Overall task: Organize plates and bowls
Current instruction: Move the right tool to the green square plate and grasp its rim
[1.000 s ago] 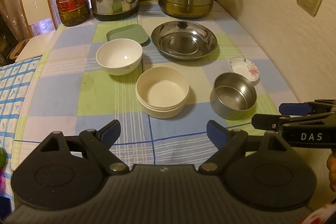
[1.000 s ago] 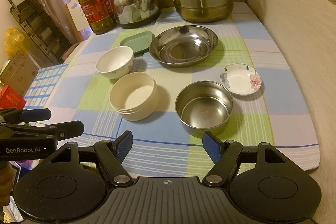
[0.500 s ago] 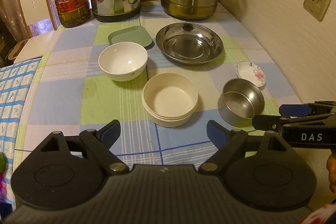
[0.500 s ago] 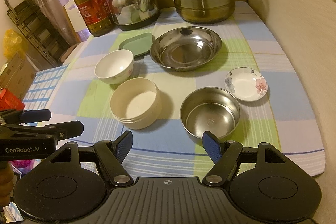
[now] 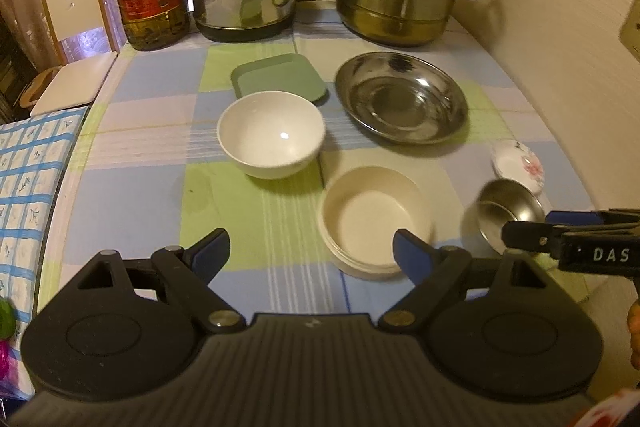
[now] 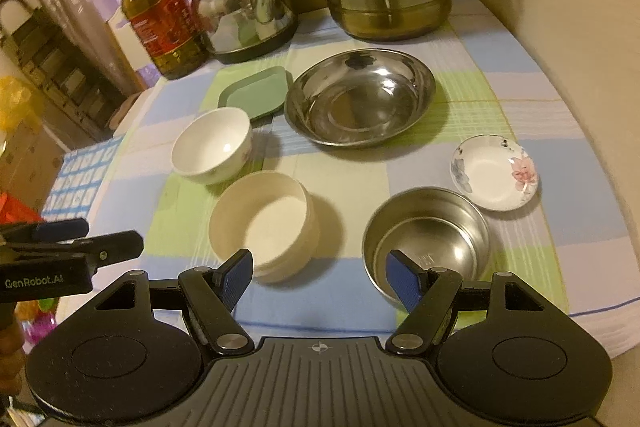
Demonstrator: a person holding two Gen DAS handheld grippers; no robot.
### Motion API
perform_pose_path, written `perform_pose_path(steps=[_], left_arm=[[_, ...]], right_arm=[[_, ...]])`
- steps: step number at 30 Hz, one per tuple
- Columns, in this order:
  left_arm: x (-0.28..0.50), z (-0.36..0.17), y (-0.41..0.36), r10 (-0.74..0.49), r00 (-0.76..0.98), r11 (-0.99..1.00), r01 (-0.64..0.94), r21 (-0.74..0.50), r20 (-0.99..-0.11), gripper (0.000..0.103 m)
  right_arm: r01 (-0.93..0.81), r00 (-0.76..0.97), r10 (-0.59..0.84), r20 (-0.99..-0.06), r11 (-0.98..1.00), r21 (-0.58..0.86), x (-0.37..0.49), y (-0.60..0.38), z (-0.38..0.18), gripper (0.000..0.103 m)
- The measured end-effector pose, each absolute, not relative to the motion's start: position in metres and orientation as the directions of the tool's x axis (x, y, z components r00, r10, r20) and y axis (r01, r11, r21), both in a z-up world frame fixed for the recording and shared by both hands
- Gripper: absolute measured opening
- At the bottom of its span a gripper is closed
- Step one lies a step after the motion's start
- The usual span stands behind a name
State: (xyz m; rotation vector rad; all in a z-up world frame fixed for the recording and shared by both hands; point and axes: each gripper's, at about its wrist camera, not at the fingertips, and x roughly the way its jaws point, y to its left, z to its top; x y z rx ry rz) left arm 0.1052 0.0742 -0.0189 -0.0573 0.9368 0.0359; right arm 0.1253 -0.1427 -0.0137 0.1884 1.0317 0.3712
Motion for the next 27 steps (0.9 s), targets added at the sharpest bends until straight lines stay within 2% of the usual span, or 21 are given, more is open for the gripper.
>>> perform_pose_path(steps=[13,27], left_arm=[[0.178,-0.034,0.143,0.015,0.598,0.993,-0.103,-0.058,-0.801,0.087],[0.272,-0.051,0.200,0.035,0.629,0.992,-0.116,-0.049,-0.777,0.081]], right_arm=[[-0.115,0.482,0.411,-0.774,0.905,0.409,0.201,-0.128,-0.030,0.073],[-0.166,0.469,0.453,-0.758,0.888,0.429,0.288,-0.083,-0.047,0.073]])
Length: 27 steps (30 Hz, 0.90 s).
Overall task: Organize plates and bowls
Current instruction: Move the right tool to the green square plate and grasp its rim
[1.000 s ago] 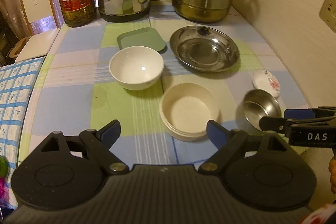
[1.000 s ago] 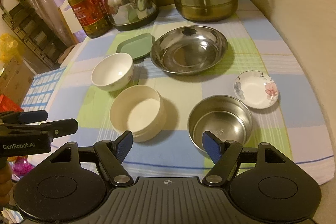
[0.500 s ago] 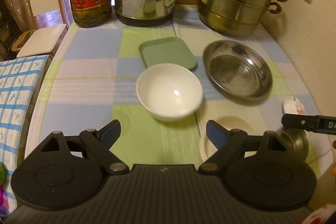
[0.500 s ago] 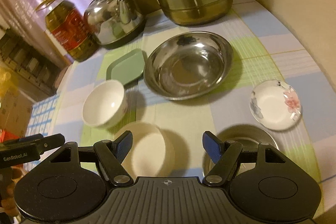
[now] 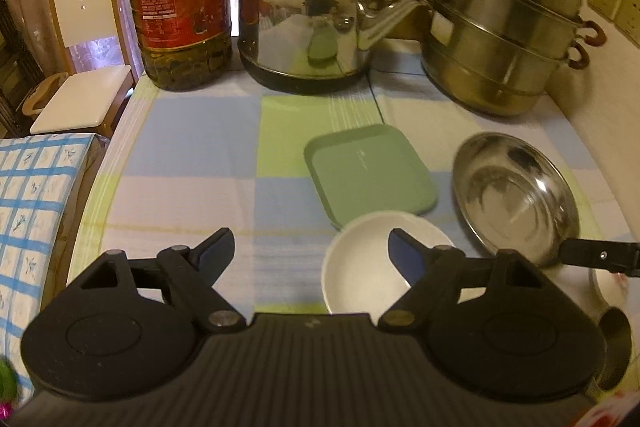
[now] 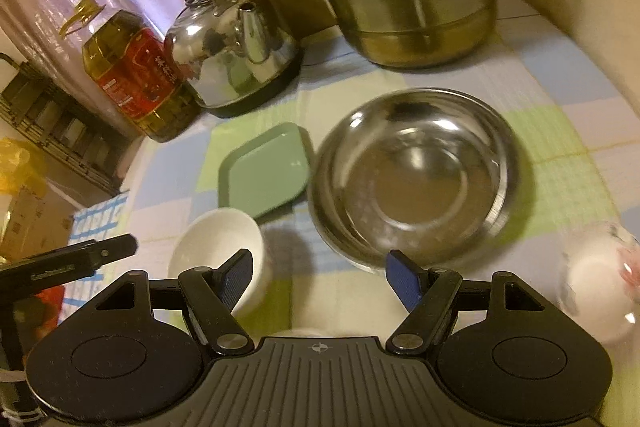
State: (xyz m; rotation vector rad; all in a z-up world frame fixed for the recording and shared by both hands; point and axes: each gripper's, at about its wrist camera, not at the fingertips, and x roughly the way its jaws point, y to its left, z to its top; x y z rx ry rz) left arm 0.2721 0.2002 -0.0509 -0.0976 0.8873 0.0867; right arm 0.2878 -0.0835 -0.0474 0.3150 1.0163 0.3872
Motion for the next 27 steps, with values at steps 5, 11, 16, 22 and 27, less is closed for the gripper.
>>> perform_pose_path(steps=[5,11,16,22,27], left_arm=[[0.304,-0.062,0.215,0.033,0.628,0.990,-0.127,-0.061,-0.778,0.077],[0.334,-0.080,0.226,0.019,0.611,0.989,-0.129,-0.075,-0.792,0.067],[0.354,-0.098,0.233,0.009,0.592,0.990,-0.121,-0.079,-0.806,0.061],[0.376,-0.119,0.239,-0.033,0.565,0.988,-0.105,-0.111,-0.825,0.049],[0.388,-0.134,0.242,-0.080,0.534,0.983,-0.096,-0.155,-0.841,0.037]], right_arm=[[-0.197,0.471,0.471,-0.746,0.881,0.431,0.319,-0.067,-0.052,0.073],[-0.250,0.461,0.481,-0.746,0.877,0.411,0.356,-0.043,-0.062,0.073],[-0.284,0.448,0.472,-0.759,0.880,0.380,0.383,-0.024,-0.077,0.073],[-0.355,0.405,0.496,-0.768,0.860,0.368,0.411,-0.006,-0.098,0.062],[-0.410,0.374,0.483,-0.792,0.852,0.326,0.432,0.010,-0.114,0.053]])
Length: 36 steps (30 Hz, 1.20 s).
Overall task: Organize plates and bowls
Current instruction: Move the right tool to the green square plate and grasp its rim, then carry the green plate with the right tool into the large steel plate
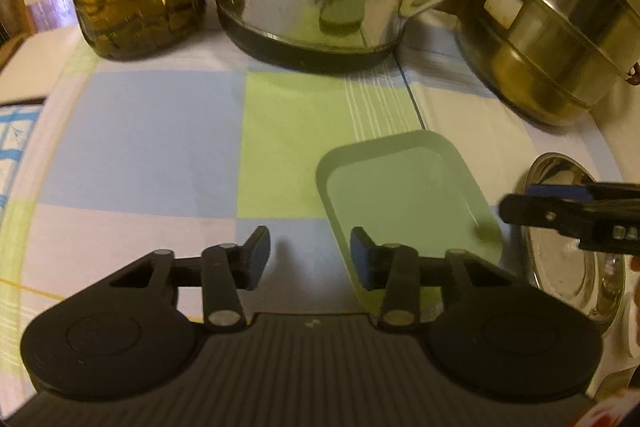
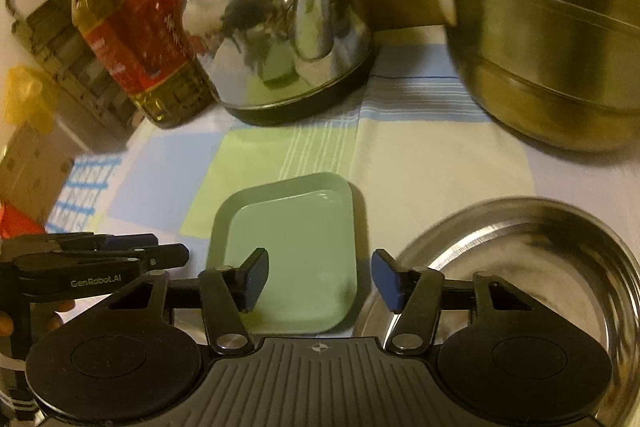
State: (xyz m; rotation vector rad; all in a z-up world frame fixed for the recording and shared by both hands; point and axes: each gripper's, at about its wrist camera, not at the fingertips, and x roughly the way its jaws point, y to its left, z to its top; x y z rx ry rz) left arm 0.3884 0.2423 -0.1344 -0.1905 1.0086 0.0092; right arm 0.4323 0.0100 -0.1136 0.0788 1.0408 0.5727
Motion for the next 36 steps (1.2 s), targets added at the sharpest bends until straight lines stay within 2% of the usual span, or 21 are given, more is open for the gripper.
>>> perform_pose_path(steps=[9,16,20,24,36], left_arm=[[0.399,-0.150,0.244,-0.147,0.494,0.971,-0.093,-0.220,-0.857,0.030],[0.406,-0.158,0.240,-0.165,0.479,0.969,-0.083,-0.232,-0.862,0.023],[0.410,-0.160,0.238,-0.175,0.470,0.967,-0.082,-0.240,-0.865,0.012],[0.410,-0.160,0.236,-0.149,0.487,0.974,-0.077,-0.213,-0.860,0.008],[0.410,-0.121,0.240,-0.127,0.576,0.974,-0.083,-0.212,-0.808,0.008]], right_arm=[[-0.455,0.312,0.437,-0.844,0.848,0.271,0.464,0.027,-0.141,0.036],[-0.471,0.292,0.426,-0.856,0.843,0.259,0.474,0.033,-0.149,0.027],[-0.480,0.285,0.431,-0.856,0.837,0.262,0.473,0.036,-0.150,0.017],[-0.468,0.300,0.427,-0.853,0.845,0.258,0.472,0.035,-0.150,0.010],[-0.435,0.369,0.484,-0.794,0.845,0.312,0.470,0.025,-0.121,0.008]])
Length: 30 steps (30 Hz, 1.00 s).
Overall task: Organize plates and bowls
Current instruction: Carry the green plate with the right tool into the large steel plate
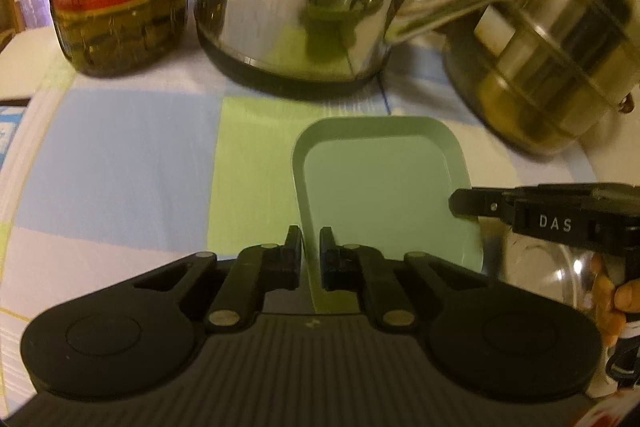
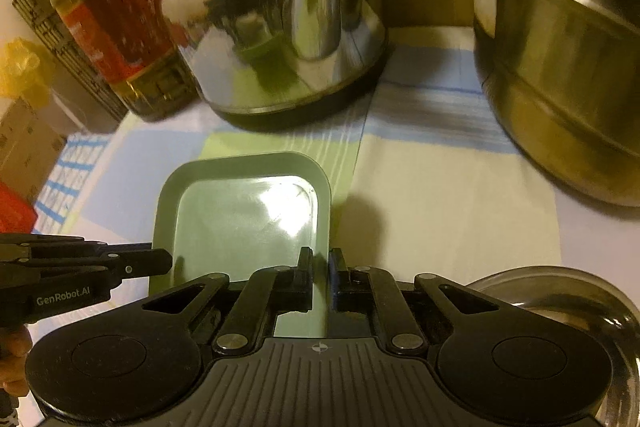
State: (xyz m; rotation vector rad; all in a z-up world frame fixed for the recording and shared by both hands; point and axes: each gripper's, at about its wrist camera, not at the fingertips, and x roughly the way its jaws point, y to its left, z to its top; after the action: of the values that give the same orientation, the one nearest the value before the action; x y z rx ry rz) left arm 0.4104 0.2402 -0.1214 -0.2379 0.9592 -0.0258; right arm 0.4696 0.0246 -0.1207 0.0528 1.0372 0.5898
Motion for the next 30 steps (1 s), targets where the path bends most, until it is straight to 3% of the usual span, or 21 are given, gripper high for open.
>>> perform_pose_path(steps=[12,30], left_arm=[[0.398,-0.084,0.206,-0.161,0.629,0.976,-0.010,-0.215,-0.761,0.008],[0.383,-0.082,0.127,-0.281,0.578,0.959,0.133,-0.251,-0.766,0.008]], right_arm=[[-0.345,0.436,0.496,-0.751,0.863,0.370,0.446,-0.017,-0.082,0.008],[-0.176,0.482,0.381,-0.789,0.924,0.339,0.388,-0.104,-0.071,0.008]])
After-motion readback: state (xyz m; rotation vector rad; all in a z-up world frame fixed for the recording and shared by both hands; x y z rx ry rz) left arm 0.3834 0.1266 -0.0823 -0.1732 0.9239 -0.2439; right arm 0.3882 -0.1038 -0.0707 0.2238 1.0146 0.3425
